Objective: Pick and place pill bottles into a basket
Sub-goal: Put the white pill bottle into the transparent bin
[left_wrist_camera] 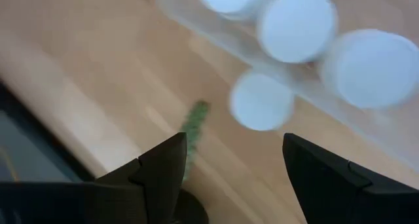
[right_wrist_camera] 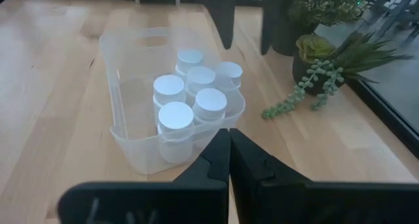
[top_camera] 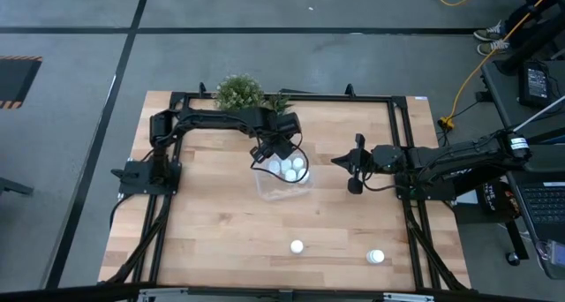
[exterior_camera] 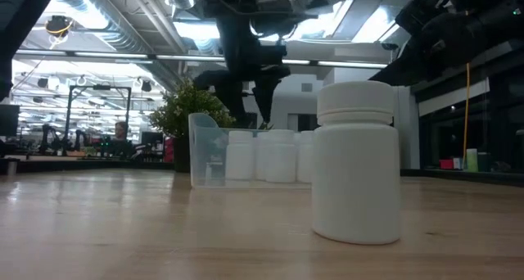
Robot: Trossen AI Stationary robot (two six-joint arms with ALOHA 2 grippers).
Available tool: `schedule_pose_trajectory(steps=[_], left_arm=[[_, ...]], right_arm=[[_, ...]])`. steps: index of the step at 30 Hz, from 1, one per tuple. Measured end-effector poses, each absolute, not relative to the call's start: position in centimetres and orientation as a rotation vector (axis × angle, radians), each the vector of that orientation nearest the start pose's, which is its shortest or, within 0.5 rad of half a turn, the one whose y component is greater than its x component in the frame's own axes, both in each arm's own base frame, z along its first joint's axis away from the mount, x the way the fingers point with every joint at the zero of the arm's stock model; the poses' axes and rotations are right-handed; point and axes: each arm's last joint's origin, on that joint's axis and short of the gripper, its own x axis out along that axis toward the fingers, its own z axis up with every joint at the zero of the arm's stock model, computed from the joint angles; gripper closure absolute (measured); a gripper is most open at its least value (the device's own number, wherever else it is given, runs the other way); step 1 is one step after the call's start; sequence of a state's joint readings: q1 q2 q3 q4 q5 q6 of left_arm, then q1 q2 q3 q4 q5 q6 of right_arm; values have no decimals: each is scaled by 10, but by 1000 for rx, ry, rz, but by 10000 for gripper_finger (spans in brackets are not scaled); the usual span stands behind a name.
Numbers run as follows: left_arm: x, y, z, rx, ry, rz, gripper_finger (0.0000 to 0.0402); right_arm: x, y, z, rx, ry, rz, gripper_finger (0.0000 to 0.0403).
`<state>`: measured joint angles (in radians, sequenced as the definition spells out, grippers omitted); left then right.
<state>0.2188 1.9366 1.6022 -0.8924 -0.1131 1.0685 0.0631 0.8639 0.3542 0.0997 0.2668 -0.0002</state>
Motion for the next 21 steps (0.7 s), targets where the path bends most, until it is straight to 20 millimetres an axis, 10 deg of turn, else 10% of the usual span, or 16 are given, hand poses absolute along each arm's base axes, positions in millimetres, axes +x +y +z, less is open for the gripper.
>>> schedule_pose_trajectory(steps=[21], left_arm=[[391, 88, 210, 930, 1248, -583, 155]], right_arm=[[179, 4, 199, -67, 409, -192, 398]])
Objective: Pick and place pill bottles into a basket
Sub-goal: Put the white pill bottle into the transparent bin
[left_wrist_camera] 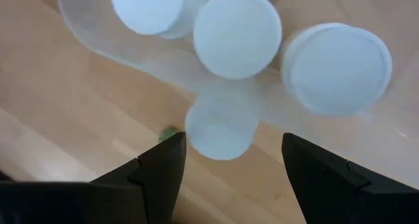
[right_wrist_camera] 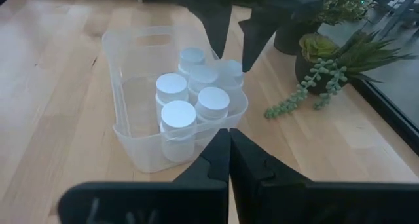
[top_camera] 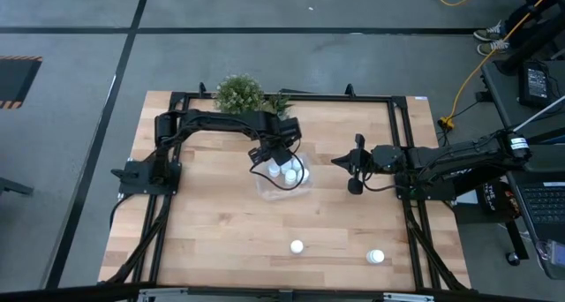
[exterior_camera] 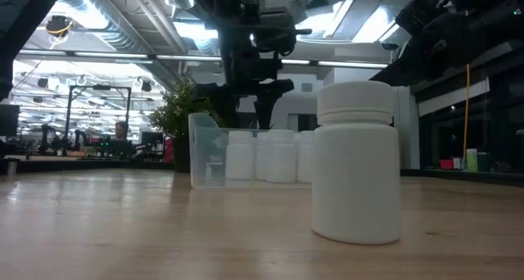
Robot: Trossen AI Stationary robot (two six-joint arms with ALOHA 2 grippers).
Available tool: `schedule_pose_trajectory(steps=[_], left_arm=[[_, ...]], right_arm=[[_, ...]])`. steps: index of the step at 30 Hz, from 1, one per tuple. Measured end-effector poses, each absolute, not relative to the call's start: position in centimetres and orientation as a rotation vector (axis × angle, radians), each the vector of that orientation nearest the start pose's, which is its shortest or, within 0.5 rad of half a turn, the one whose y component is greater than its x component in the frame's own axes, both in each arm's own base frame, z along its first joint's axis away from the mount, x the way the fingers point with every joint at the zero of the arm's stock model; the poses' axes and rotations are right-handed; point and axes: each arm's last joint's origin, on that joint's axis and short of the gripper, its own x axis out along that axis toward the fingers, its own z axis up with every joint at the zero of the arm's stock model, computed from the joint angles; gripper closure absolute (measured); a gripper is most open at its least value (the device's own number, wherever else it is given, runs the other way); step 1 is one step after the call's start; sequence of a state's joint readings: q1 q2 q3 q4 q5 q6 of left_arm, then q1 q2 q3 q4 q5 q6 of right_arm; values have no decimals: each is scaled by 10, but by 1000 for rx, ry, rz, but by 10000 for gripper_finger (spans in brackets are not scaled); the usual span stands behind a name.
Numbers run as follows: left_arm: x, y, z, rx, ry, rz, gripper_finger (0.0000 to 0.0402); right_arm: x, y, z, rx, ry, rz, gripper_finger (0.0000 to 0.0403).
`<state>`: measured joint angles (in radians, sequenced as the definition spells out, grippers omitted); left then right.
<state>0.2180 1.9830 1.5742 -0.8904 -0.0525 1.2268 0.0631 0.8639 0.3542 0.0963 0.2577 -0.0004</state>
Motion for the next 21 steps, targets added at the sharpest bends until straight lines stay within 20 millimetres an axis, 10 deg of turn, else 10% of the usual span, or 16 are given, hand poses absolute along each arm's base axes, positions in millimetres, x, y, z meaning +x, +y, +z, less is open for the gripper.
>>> schedule_pose_trajectory(steps=[21], left_arm=[[397, 88, 202, 947, 1195, -629, 155]], right_arm=[[180, 4, 199, -68, 406, -191, 398]])
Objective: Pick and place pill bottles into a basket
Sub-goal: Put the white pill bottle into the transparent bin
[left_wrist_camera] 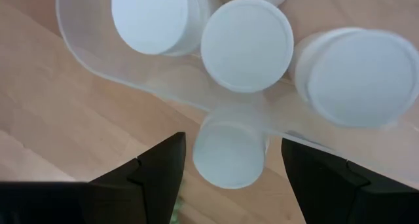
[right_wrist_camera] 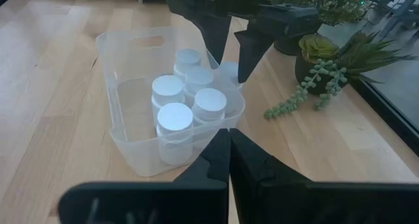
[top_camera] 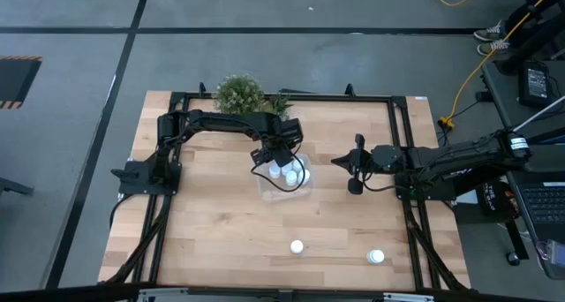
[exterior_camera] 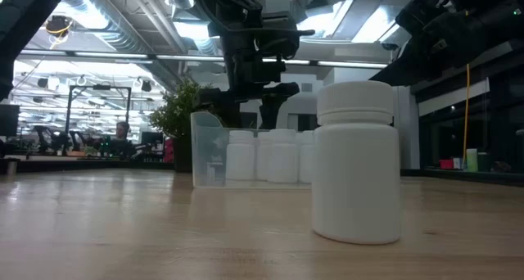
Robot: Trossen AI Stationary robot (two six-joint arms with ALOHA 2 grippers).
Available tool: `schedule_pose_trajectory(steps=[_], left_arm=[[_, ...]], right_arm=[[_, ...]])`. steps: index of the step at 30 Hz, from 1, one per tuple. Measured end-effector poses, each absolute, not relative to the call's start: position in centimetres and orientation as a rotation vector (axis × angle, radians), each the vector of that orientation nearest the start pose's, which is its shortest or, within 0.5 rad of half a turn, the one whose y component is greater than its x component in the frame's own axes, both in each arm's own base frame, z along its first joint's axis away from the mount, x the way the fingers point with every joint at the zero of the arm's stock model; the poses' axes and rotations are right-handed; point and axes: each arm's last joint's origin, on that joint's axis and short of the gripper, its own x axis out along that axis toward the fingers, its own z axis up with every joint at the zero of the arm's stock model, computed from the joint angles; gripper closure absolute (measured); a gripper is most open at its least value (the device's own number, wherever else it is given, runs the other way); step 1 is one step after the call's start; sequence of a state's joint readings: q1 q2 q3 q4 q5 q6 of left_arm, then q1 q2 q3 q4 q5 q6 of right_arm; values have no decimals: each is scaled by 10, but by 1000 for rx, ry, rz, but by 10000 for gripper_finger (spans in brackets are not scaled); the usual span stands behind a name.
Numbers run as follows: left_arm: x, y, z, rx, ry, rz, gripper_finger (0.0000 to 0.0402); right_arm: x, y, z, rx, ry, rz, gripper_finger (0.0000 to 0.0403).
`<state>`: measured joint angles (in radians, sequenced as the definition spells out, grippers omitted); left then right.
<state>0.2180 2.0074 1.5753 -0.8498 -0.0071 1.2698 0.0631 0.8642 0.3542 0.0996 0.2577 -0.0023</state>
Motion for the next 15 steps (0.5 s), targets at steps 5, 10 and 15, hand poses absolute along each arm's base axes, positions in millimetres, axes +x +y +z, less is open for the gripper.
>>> schedule_pose_trajectory(steps=[5, 10, 15], left_arm=[[398, 88, 201, 939, 1199, -626, 155], [396, 93, 200, 923, 1206, -611, 155], [396, 94, 200, 919, 1208, -607, 155]], right_arm=[[180, 4, 199, -67, 406, -192, 398], [180, 4, 199, -67, 406, -192, 398], [180, 4, 199, -67, 406, -191, 398]])
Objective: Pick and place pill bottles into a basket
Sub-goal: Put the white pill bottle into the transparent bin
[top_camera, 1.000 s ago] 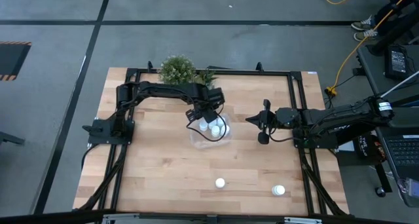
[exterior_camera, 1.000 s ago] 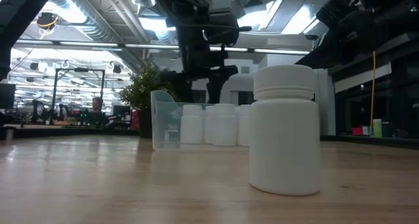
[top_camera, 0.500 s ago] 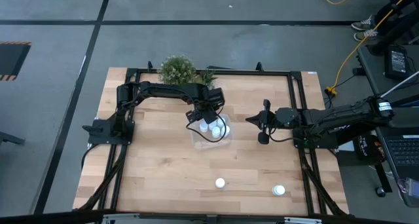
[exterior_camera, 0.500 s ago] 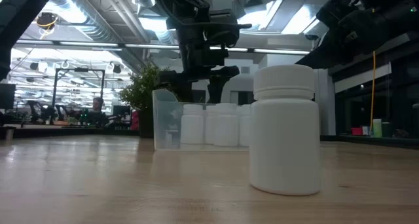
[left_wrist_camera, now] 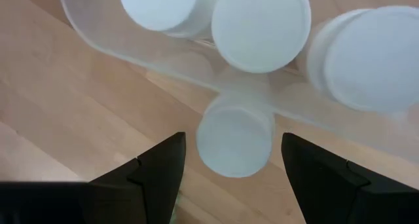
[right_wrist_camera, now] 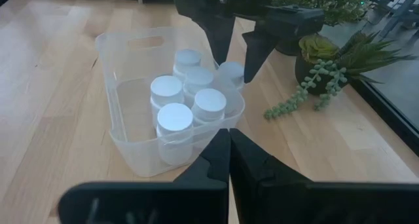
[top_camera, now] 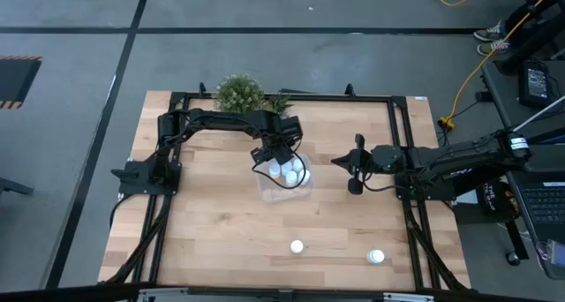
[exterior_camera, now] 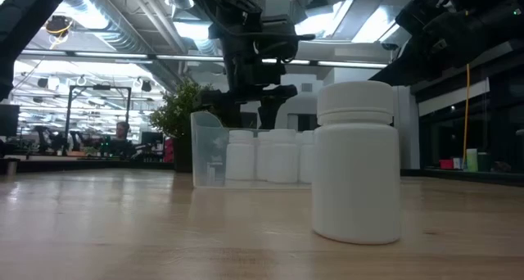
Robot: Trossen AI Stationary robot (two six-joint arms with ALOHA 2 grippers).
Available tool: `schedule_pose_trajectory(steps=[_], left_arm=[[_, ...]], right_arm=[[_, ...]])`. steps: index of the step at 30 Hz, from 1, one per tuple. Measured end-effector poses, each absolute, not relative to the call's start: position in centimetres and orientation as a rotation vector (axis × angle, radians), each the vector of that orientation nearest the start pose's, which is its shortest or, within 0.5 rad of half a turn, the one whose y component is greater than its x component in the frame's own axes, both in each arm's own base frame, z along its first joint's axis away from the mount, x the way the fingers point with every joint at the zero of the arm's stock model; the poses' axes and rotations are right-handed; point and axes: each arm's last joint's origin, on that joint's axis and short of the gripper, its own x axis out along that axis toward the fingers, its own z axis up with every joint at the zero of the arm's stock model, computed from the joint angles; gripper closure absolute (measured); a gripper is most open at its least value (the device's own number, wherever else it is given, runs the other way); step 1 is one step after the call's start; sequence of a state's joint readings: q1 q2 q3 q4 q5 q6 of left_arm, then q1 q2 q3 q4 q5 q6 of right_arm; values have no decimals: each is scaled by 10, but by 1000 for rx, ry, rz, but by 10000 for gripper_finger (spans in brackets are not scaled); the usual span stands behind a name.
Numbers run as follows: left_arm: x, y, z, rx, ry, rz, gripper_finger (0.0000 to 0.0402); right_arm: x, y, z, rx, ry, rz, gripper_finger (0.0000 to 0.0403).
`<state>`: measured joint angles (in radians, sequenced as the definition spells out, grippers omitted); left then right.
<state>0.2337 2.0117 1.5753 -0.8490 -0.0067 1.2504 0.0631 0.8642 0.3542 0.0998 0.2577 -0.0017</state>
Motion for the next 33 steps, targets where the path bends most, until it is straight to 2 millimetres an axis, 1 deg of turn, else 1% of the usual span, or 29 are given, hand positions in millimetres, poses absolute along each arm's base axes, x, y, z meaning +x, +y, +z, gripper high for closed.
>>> schedule_pose_trajectory(steps=[5, 14, 18, 23, 33], left_arm=[[396, 94, 200, 886, 1180, -628, 155], [396, 97, 200, 888, 1188, -618, 157], [395, 101, 200, 879, 1194, -607, 172], [395, 101, 200, 880, 1194, -606, 194], [395, 101, 200, 880, 1195, -606, 223]], right_arm=[[180, 4, 199, -67, 406, -192, 398], [180, 4, 199, -67, 406, -192, 398], [180, 4, 199, -67, 406, -192, 398], [180, 4, 199, -66, 406, -192, 398], [180, 4, 199, -66, 406, -192, 398]])
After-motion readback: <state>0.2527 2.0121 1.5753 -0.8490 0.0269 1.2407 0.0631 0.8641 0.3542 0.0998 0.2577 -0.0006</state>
